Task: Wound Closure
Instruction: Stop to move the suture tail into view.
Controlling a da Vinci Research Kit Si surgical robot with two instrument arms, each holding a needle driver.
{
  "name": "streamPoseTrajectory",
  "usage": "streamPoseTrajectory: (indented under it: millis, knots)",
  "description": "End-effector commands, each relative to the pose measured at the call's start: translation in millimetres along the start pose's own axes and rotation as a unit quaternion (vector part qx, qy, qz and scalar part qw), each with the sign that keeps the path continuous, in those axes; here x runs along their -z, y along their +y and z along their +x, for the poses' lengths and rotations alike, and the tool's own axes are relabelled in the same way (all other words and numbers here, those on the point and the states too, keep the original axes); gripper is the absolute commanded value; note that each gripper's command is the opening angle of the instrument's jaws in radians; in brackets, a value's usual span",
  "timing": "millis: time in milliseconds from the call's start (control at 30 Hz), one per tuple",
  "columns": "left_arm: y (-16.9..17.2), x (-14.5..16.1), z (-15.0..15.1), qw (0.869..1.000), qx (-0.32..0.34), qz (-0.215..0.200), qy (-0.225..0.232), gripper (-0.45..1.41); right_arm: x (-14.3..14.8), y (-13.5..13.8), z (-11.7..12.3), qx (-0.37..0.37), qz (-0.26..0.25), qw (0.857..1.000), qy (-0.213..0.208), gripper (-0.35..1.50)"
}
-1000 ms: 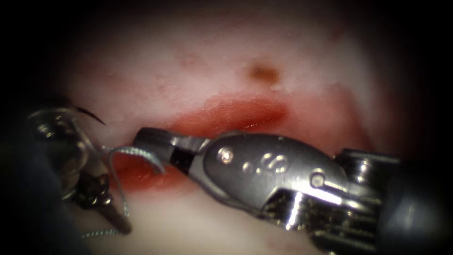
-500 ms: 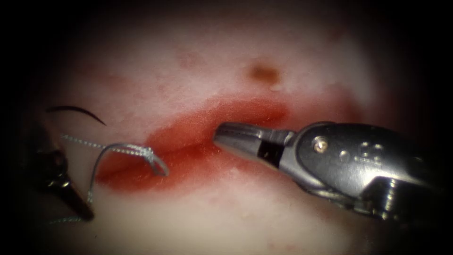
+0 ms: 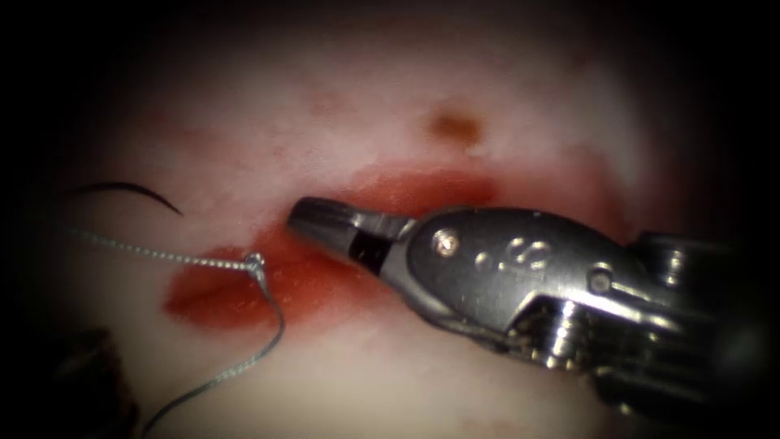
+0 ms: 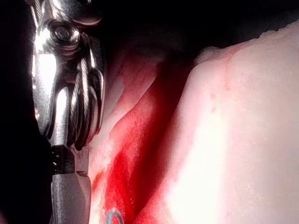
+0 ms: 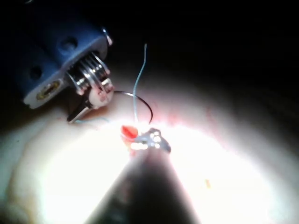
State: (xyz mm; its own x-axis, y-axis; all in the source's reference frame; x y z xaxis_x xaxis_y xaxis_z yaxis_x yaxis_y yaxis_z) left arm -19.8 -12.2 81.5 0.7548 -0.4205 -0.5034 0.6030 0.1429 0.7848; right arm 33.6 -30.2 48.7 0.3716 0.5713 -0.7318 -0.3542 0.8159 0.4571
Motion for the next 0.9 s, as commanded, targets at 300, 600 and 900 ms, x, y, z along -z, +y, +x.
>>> streamPoseTrajectory:
  millis: [300,600,900]
  knots:
    - [0.1,0.6,-0.6,1.000,-0.004,-0.005,0.003,-0.45,-1.2,-1.6,2.7,0.074,0.050,0.996,0.002,-0.10]
    - [0.3,0.2,-0.9,1.000,-0.002,-0.006,0.006,-0.45,-3.3,-1.7,4.8,0.144,0.041,0.988,-0.028,1.18]
    - [0.2,-0.1,-1.0,1.000,-0.001,-0.004,0.007,-0.45,-7.2,-2.9,7.3,0.174,0.091,0.975,-0.106,0.78]
